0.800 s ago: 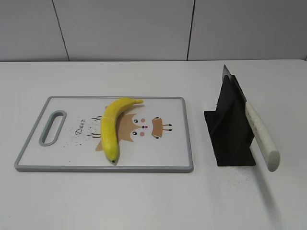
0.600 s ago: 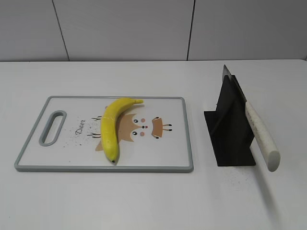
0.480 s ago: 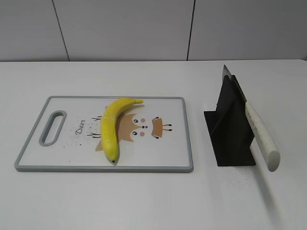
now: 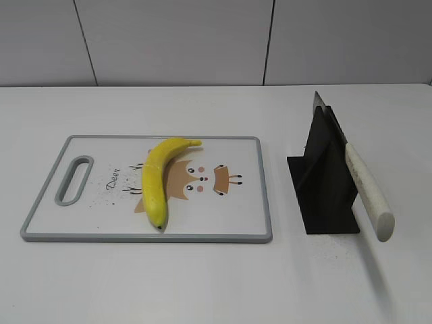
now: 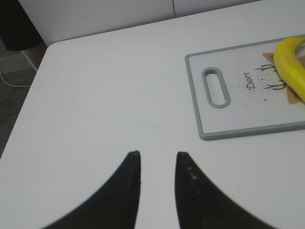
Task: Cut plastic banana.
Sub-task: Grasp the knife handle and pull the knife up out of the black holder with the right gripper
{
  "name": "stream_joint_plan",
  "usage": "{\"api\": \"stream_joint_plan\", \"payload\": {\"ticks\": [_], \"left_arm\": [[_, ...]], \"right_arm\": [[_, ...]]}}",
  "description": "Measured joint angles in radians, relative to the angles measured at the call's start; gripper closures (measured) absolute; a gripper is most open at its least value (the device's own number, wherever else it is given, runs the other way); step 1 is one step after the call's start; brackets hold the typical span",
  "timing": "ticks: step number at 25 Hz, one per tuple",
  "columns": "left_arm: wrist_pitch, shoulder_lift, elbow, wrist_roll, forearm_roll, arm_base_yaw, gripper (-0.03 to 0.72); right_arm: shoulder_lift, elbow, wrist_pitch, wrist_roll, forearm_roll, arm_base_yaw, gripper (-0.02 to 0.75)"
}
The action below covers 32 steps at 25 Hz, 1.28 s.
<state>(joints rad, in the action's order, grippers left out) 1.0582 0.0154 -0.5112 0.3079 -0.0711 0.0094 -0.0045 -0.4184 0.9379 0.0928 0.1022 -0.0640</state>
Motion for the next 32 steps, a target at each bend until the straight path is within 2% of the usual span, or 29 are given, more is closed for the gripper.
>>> {"api": "stream_joint_plan", "payload": {"ticks": [20,22,27,28,32], "left_arm": [[-0.004,0.0,0.0,0.0,-0.009,0.0,0.441],[-0.004,0.0,0.0,0.0,-0.023,0.0,0.392],[-0.004,0.0,0.0,-0.033,-0.077,0.0,0.139],[-0.004,0.0,0.0,-0.042,-0.078,0.0,0.107],[-0.004,0.0,0.0,-0.061,-0.079,0.0,0.062]], "right_arm": [[0.0,0.0,0.0,0.0,0.0,0.0,0.182],[0.0,0.0,0.0,0.0,0.0,0.0,0.182],[0.0,0.0,0.0,0.0,0.0,0.0,0.182],[0.0,0.0,0.0,0.0,0.0,0.0,0.182],[-0.001,-0.011,0.015,0.0,0.0,0.0,0.182]]}}
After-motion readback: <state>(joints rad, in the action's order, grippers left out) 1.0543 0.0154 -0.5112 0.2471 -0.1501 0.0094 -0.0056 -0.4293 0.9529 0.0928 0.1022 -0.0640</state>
